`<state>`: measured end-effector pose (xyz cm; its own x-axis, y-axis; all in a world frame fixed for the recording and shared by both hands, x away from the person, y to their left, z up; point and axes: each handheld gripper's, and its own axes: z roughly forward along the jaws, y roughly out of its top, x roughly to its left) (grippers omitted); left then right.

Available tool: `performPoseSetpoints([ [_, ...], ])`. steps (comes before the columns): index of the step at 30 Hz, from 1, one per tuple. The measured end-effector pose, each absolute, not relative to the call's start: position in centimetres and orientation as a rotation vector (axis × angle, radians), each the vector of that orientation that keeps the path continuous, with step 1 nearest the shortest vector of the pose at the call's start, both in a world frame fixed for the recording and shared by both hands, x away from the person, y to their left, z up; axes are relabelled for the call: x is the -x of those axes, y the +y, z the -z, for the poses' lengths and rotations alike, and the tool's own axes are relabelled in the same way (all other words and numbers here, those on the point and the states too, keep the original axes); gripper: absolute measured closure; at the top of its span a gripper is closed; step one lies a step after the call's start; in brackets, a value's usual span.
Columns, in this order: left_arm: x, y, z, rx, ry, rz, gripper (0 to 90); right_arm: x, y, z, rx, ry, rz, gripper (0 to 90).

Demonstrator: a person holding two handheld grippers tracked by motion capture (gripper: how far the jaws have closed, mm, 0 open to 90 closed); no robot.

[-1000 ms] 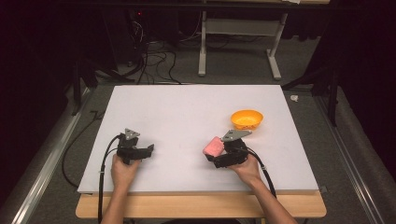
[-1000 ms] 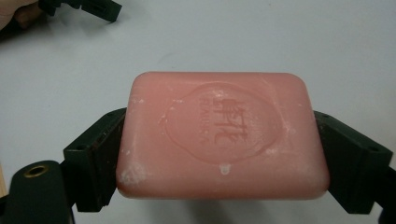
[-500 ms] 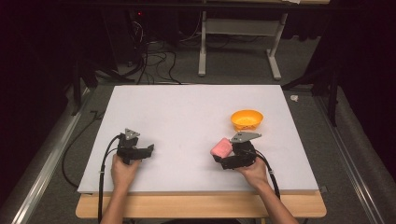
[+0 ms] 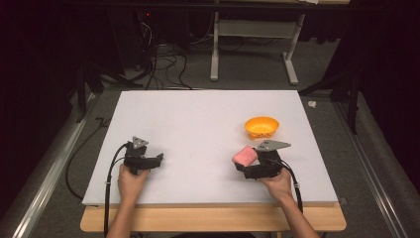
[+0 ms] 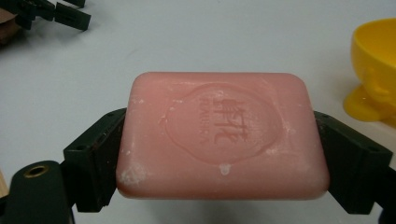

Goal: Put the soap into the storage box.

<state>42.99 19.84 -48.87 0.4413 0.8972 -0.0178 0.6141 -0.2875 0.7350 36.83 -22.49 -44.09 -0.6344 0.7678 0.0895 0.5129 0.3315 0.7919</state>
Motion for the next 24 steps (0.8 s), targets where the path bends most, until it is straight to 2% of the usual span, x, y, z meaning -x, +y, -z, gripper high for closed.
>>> performPoseSetpoints([
  [24,-43.0,19.8,48.9,-2.014,1.265,-0.533,18.5,-36.9,-26.7,43.0,-1.282,2.153,-1.211,13.6],
])
